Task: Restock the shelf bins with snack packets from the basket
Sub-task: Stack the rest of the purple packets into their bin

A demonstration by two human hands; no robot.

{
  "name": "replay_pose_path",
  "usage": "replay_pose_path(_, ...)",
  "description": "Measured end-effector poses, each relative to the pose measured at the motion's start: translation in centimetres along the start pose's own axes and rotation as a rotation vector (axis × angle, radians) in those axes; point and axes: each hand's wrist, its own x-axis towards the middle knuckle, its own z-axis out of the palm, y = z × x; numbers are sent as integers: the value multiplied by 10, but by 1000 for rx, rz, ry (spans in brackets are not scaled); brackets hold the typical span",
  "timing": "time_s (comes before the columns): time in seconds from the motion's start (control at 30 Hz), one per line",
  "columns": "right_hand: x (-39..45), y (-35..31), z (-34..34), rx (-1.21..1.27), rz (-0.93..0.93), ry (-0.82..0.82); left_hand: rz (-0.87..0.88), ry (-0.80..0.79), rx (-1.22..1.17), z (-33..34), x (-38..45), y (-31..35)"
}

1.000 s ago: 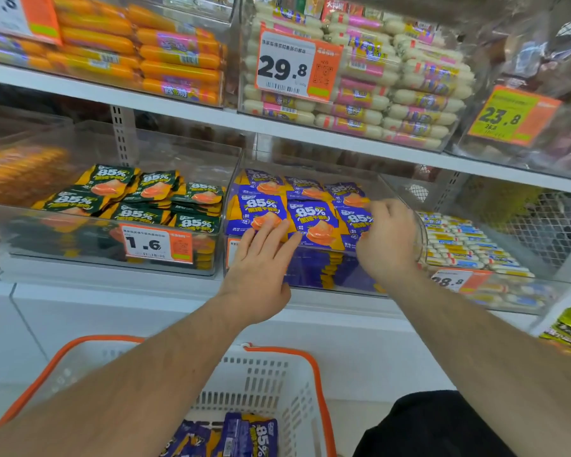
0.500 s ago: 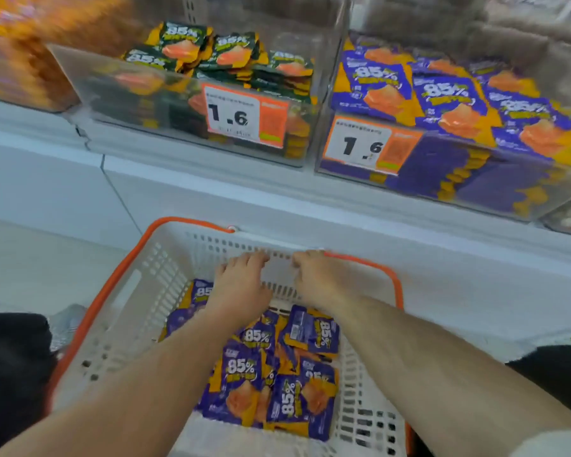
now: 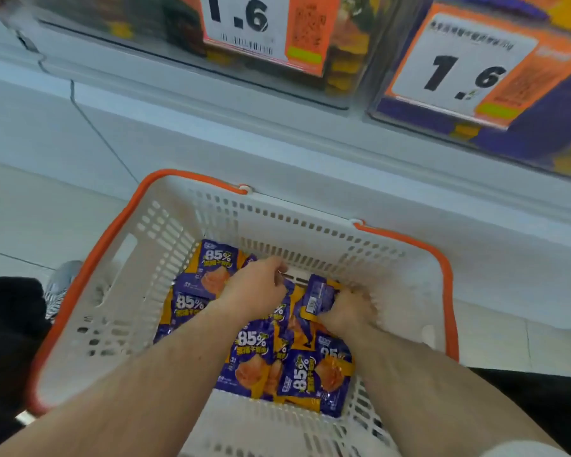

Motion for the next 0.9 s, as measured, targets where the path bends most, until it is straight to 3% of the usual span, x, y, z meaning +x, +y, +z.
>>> replay_pose_path(0.3, -19, -16, 21, -288, -134, 37, -15, -39, 8, 7, 4, -3)
replay_pose_path(0.5, -26, -8, 8, -50, -232, -63, -2, -73, 15, 3, -1, 3)
replay_pose_path(0.7, -39, -17, -64, -188, -341, 22, 21, -67, 7, -10, -14, 18)
replay_pose_path(0.8, -60, -34, -117, -250, -458, 35, 66, 39, 80, -29, -21, 34)
replay_pose_path(0.9, -92, -49, -167, -348, -575, -20, 131, 101, -14, -51, -28, 54)
